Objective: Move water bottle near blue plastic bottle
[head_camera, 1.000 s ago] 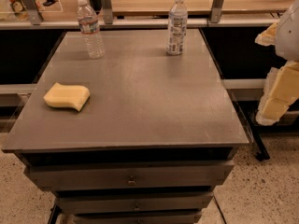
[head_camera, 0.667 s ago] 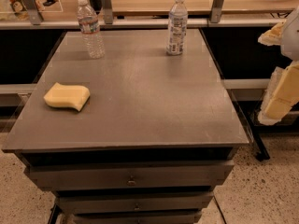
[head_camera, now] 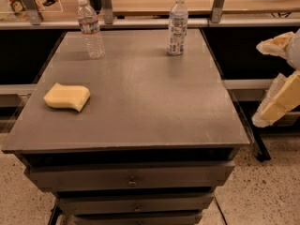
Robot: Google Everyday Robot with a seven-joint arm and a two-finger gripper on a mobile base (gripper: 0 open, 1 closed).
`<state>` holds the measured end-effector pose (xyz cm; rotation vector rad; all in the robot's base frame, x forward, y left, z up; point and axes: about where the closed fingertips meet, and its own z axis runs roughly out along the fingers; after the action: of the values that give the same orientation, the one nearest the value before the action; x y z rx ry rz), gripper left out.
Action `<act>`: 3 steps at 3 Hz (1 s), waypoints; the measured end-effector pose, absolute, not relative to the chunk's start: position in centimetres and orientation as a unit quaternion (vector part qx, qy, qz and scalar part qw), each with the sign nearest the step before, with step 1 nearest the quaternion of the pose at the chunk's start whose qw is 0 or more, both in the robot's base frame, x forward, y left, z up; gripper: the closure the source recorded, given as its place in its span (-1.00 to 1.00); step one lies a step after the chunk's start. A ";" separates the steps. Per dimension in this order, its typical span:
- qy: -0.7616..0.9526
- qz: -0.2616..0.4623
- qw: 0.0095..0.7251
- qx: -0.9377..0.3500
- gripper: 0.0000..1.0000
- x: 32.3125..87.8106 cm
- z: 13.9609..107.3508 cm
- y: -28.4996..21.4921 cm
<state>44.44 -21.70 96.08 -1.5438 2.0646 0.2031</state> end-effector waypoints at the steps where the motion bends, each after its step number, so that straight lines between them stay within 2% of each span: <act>1: 0.762 0.142 0.323 -0.543 -1.00 44.5 95.8 -19.6; 3: 0.746 0.250 0.415 -0.457 -1.00 45.6 98.4 -14.8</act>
Offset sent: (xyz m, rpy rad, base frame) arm 0.0100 0.0746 0.0243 0.6135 0.0490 -0.1720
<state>45.59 -14.79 98.41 -1.1477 1.8728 0.6289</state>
